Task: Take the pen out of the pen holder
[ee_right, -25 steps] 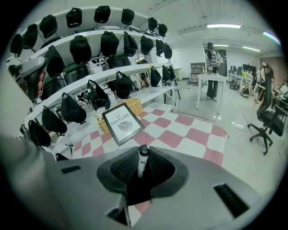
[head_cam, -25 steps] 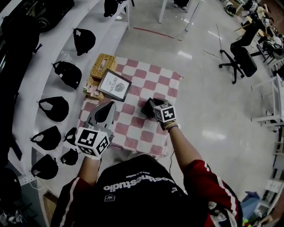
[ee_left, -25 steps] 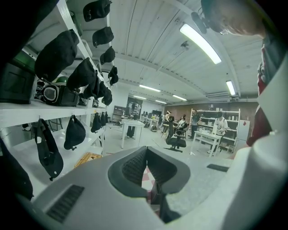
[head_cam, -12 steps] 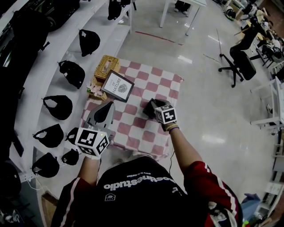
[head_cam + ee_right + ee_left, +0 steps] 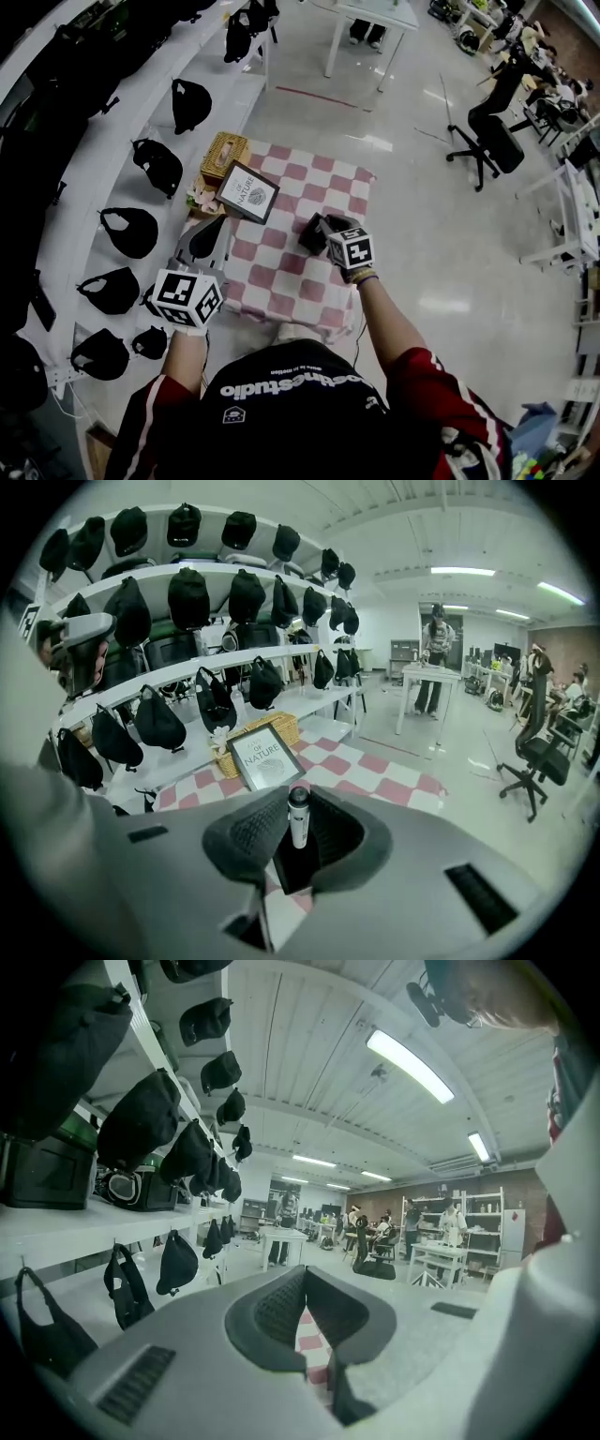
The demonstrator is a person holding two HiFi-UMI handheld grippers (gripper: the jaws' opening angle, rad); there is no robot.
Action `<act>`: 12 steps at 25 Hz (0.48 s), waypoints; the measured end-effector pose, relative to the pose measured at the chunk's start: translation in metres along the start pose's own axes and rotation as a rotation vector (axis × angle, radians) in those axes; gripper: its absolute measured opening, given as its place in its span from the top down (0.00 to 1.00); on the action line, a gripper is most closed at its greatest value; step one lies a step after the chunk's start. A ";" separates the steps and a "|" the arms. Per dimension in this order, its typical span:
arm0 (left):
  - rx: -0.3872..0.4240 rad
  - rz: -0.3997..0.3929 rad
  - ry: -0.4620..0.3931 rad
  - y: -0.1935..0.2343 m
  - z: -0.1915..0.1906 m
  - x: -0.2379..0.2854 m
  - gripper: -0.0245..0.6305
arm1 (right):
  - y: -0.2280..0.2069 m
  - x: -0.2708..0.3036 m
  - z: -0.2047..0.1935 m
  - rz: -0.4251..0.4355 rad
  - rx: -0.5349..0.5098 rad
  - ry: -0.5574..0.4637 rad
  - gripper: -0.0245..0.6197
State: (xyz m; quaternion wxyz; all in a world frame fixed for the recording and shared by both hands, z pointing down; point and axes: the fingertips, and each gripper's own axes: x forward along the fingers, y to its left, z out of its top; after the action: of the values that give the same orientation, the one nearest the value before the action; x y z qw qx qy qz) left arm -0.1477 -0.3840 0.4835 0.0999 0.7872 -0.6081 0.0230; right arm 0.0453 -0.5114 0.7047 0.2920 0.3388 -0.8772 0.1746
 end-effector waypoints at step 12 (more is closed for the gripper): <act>0.037 -0.093 -0.054 -0.032 0.034 -0.014 0.95 | 0.019 -0.087 0.048 -0.074 0.050 -0.187 0.85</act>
State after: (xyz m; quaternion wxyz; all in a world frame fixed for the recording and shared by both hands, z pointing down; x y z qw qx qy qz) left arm -0.1230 -0.3696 0.4440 0.0700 0.8167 -0.5728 0.0084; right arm 0.0659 -0.4792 0.6107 0.2064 0.3931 -0.8829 0.1532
